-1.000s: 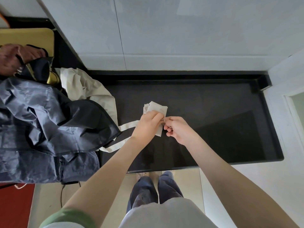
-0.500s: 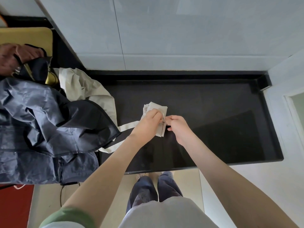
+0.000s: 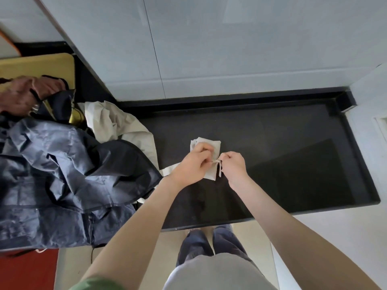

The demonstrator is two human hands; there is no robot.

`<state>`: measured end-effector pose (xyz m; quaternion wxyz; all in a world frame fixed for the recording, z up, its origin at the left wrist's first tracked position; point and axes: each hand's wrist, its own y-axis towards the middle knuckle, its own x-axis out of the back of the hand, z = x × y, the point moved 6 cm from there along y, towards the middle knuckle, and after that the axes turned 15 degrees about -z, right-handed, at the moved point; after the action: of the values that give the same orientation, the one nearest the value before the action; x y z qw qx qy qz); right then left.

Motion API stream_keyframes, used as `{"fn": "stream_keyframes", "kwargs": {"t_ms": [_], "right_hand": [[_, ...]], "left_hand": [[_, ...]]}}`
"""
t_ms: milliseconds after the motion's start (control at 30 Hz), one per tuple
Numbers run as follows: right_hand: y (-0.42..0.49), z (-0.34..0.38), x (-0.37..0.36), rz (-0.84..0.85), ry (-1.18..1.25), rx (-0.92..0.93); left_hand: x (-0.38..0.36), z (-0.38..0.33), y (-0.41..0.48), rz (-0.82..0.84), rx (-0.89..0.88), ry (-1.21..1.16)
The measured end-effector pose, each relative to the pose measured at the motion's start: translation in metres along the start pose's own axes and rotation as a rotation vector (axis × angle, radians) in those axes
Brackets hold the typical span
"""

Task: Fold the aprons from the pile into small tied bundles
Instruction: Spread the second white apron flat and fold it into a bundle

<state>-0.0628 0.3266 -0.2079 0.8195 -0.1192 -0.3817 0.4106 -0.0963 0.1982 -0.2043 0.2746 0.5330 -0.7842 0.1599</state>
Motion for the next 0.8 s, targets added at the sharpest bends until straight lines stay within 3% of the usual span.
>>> {"fn": "stream_keyframes", "kwargs": {"t_ms": [233,400,567,800], "right_hand": [[0.008,0.003,0.002,-0.028,-0.068,0.037],[0.011,0.009,-0.002,0.151,-0.205,0.200],[0.004,0.010,-0.004,0.363,-0.282,0.198],[0.010,0.008,0.001,0.210,-0.146,0.200]], "left_hand": [[0.004,0.015,-0.017,-0.078,0.265,-0.401],[0.003,0.015,-0.014,-0.097,0.269,-0.325],[-0.002,0.009,-0.012,-0.088,0.172,-0.170],[-0.005,0.008,-0.010,-0.057,0.101,-0.111]]}}
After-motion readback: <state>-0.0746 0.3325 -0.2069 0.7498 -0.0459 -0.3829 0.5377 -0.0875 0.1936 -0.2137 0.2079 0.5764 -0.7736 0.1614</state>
